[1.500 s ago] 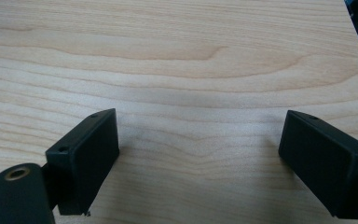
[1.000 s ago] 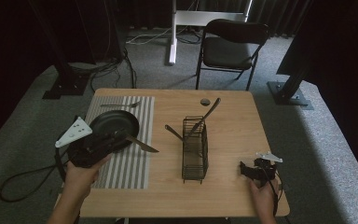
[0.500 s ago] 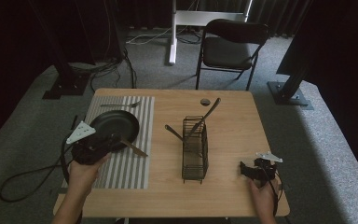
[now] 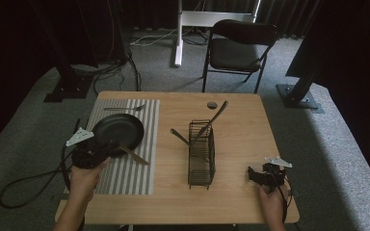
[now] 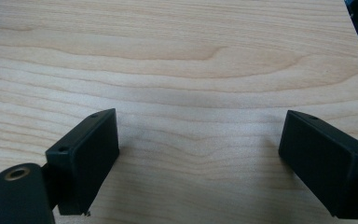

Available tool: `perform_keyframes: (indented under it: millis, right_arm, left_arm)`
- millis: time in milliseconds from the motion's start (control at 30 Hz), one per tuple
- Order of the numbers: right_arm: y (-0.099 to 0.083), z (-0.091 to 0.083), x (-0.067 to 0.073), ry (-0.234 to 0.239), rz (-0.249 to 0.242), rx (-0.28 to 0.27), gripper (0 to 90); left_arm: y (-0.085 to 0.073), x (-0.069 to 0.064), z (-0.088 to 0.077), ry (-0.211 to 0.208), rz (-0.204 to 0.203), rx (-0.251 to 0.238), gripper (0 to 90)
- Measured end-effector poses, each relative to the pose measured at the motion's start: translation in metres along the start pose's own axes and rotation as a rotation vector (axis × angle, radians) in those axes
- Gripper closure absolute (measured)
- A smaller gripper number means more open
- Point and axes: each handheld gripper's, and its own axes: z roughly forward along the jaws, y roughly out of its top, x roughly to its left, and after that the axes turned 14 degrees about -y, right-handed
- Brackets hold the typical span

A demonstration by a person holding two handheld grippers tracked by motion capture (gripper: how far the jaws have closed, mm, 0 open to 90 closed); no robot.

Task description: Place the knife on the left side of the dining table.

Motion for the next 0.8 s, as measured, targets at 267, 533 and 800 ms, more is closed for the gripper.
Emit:
perform_keyframes:
  millis: [267, 533, 800]
  right_arm:
    - [0.0, 0.0, 0.0, 0.0, 0.0, 0.0, 11.2]
    - [0.0, 0.0, 0.0, 0.0, 0.0, 0.0, 11.2]
    - [0.0, 0.0, 0.0, 0.0, -0.001, 0.0, 11.2]
  left_arm:
    - [-0.007, 0.015, -0.009, 0.043, -0.048, 0.005, 79.8]
    - [-0.016, 0.032, -0.017, 0.068, -0.098, 0.011, 75.6]
    - [-0.027, 0.055, -0.025, 0.059, -0.175, 0.008, 72.9]
